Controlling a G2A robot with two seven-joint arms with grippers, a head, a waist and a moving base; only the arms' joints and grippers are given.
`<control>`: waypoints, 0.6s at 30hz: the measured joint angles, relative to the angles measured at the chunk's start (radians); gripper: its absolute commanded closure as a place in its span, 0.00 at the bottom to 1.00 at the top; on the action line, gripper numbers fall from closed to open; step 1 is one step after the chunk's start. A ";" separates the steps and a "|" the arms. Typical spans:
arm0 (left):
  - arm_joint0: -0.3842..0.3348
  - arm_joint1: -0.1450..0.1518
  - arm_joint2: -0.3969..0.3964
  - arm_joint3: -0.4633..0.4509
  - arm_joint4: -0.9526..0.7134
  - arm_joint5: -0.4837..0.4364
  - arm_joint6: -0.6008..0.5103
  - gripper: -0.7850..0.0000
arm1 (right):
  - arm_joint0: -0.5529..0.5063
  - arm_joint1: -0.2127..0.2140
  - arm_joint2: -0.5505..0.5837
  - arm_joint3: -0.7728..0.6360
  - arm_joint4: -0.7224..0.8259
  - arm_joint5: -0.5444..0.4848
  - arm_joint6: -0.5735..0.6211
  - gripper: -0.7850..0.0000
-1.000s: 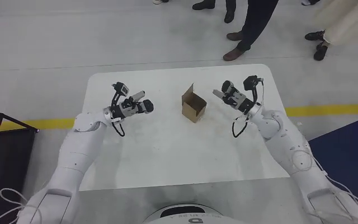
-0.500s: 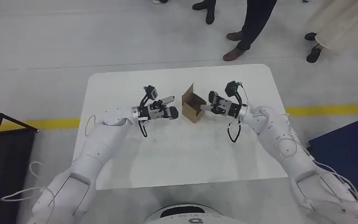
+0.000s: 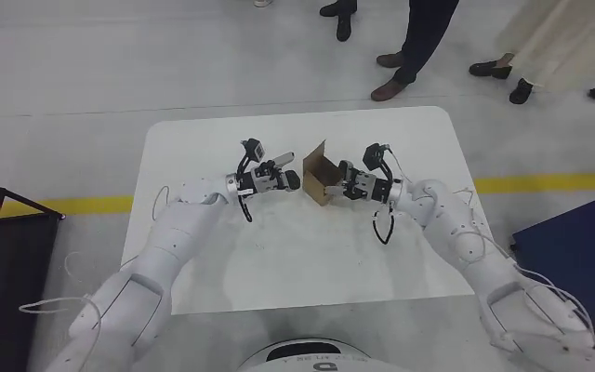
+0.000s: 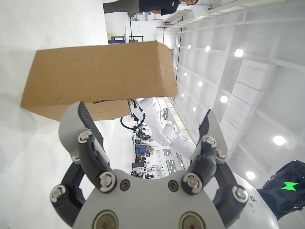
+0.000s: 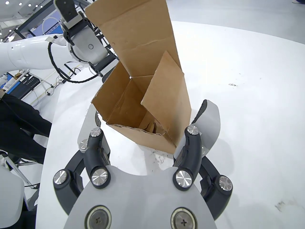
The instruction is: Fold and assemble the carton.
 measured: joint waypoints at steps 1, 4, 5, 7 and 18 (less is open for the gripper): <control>-0.003 -0.002 -0.003 0.008 -0.005 -0.004 -0.001 0.00 | -0.005 0.004 -0.005 -0.008 0.000 0.000 -0.004 0.09; -0.009 -0.007 -0.008 0.025 -0.011 -0.013 -0.007 0.00 | -0.017 0.013 -0.017 -0.026 0.000 0.000 -0.017 0.07; -0.010 -0.008 -0.009 0.029 -0.011 -0.015 -0.008 0.00 | -0.021 0.016 -0.020 -0.031 0.001 0.000 -0.021 0.07; -0.013 -0.011 -0.011 0.035 -0.012 -0.018 -0.011 0.00 | -0.030 0.022 -0.027 -0.044 0.003 0.000 -0.029 0.07; -0.032 -0.019 -0.042 0.069 -0.024 -0.045 -0.003 0.00 | -0.096 0.072 -0.084 -0.176 -0.018 0.000 -0.061 0.11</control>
